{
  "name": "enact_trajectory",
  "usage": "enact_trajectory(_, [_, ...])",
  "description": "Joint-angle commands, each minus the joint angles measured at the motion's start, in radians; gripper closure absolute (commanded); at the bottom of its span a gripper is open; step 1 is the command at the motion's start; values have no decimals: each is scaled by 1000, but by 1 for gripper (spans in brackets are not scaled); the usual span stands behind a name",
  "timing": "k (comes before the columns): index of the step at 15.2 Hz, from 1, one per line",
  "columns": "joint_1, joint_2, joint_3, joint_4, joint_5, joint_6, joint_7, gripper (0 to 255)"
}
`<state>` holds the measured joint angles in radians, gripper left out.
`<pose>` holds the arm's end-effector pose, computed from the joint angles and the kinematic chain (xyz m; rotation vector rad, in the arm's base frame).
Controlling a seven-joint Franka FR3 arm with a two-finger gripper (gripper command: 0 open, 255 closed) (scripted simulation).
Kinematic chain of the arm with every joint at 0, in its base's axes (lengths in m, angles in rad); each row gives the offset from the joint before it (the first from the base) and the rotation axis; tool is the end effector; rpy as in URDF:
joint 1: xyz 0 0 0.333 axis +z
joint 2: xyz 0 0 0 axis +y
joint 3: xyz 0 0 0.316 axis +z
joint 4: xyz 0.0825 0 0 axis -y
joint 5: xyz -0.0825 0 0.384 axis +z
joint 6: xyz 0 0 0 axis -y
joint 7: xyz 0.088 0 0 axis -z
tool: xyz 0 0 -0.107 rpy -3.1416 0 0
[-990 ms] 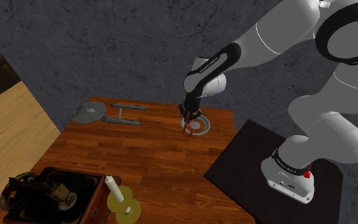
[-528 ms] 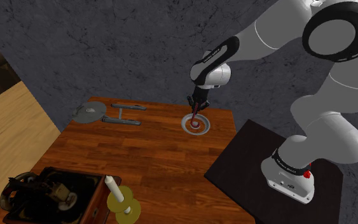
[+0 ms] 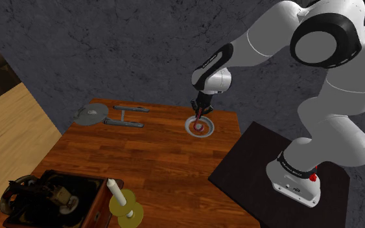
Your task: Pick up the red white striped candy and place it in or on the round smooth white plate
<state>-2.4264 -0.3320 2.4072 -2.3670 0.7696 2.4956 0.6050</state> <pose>0.4950 -0.0266 0.2136 -2.3970 1.7219 0.1551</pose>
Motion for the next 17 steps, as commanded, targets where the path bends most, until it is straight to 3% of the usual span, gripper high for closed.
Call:
enact_trajectory(1, [-23,-38,31,4,50,8,-40,255])
enact_trajectory(7, [-79,-128,105,32,164,36,-128,255])
enact_trajectory(15, [-79,-128,105,32,164,36,-128,255])
enact_trajectory(16, [-79,-127,105,31,164,36,-128,0])
enact_trajectory(17, [-78,-127,104,31,164,36,-128,0])
